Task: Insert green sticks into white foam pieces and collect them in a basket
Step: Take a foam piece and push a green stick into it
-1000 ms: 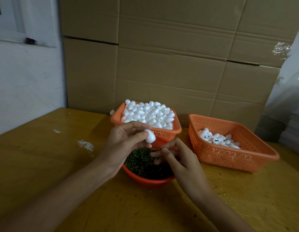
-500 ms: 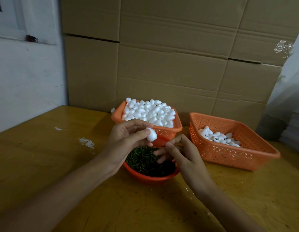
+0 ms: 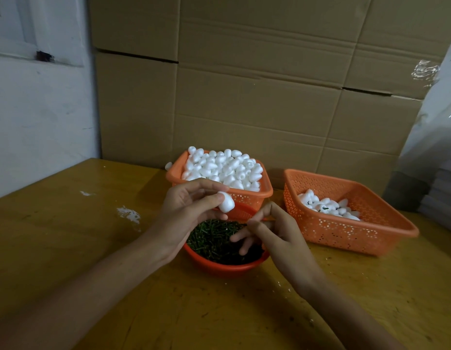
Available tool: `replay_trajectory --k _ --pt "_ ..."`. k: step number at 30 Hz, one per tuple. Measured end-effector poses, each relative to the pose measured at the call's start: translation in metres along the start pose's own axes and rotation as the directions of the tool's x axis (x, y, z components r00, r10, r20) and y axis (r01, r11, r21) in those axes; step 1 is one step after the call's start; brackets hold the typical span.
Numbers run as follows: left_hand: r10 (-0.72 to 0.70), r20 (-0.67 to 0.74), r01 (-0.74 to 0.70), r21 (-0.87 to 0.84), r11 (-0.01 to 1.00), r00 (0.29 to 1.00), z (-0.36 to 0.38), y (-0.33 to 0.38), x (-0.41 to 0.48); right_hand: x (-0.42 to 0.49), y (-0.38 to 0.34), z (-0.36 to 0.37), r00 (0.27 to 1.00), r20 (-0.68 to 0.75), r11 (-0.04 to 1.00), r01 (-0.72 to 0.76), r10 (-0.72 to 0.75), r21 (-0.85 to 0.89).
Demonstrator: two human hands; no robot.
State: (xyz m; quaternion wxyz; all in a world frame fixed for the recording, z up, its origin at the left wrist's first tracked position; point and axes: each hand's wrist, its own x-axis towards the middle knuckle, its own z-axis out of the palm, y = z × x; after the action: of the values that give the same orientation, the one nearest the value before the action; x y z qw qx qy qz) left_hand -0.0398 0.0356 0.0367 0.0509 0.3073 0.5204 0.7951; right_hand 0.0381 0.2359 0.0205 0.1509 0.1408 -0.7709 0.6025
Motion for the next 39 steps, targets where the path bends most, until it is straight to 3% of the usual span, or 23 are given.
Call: replay_trajectory --k 7,20,30,39 --pt "0.001 -0.001 -0.001 -0.002 1.000 1.000 0.001 -0.001 0.000 0.004 0.001 -0.008 0.998 -0.039 0.998 0.044 -0.042 0.055" --pt "-0.008 -0.002 0.008 -0.011 1.000 1.000 -0.001 -0.002 0.001 0.005 0.000 -0.008 0.996 -0.003 0.994 0.092 -0.092 -0.063" --pt "-0.011 -0.008 0.011 -0.013 1.000 1.000 0.001 0.000 0.000 0.004 0.004 -0.005 0.998 -0.020 0.996 0.056 -0.057 -0.064" --pt "-0.031 0.027 0.029 0.062 0.998 0.999 0.003 0.001 -0.001 0.001 0.008 0.003 0.990 -0.052 0.988 0.128 -0.133 -0.089"
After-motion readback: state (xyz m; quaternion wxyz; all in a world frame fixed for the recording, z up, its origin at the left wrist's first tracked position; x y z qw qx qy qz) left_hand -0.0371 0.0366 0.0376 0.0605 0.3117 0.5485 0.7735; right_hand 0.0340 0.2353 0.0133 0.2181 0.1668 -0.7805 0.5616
